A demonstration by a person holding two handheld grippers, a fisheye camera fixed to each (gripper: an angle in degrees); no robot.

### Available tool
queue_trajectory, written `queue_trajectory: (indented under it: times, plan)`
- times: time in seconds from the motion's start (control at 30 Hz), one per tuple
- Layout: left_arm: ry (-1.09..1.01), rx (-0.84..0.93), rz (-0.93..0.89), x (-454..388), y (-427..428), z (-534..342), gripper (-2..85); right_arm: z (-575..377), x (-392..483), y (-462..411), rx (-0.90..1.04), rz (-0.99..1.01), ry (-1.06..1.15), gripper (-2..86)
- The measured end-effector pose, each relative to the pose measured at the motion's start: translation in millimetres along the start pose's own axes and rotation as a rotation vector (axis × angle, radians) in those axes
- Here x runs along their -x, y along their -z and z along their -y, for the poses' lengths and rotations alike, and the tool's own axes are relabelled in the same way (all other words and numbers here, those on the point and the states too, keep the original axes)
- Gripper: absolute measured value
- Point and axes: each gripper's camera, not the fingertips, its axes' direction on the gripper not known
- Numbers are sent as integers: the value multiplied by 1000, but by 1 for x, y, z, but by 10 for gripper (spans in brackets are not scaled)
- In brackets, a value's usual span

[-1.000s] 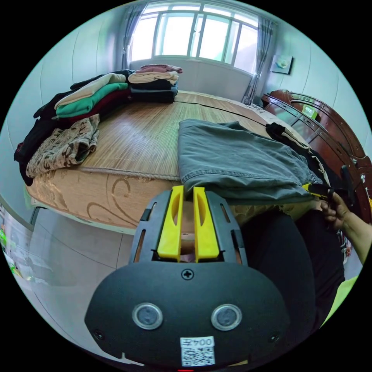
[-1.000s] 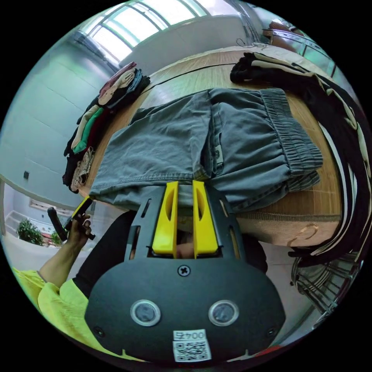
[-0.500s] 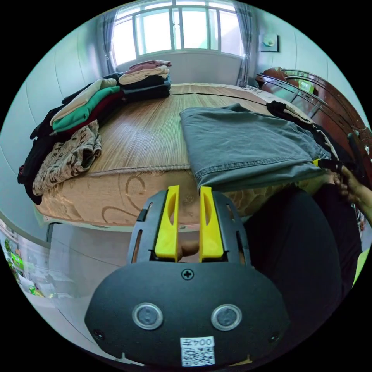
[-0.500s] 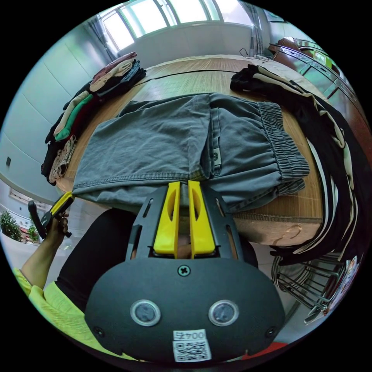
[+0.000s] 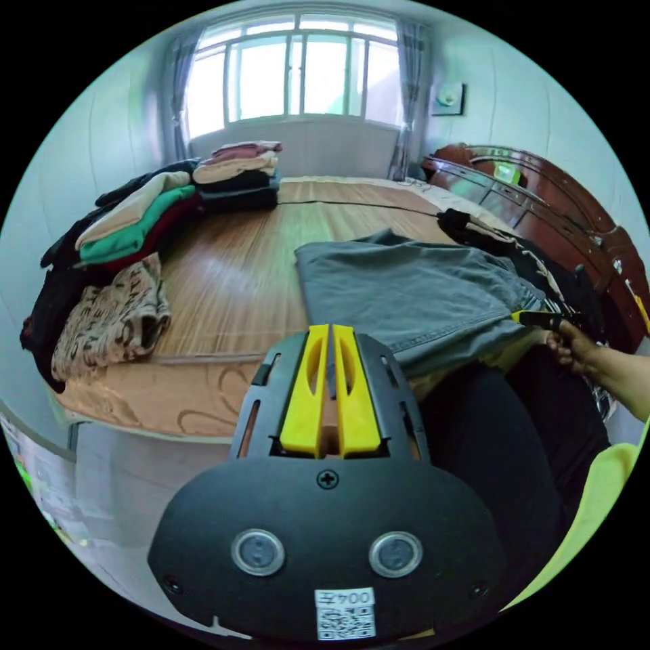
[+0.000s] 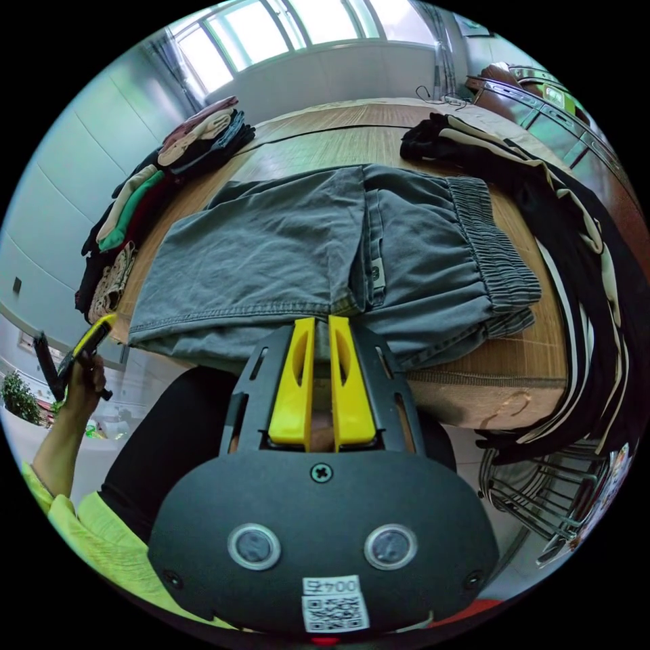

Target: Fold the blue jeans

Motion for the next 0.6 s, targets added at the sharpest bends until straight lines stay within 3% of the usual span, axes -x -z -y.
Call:
queue_trajectory:
  times: [0.13, 0.2, 0.4, 0.6]
  plan:
    - [-78, 262, -15, -8, -59, 3, 6, -1, 0, 1, -1, 5, 2, 35]
    - [-46, 217, -38, -3, -51, -1, 5, -2, -2, 2, -4, 17, -4, 35]
    - [19, 2, 113, 1, -2, 48, 3, -4, -5, 4, -11, 33, -9, 33]
    - [-163, -17, 94, -29, -49, 162, 2, -6, -5, 6, -16, 41, -8, 34]
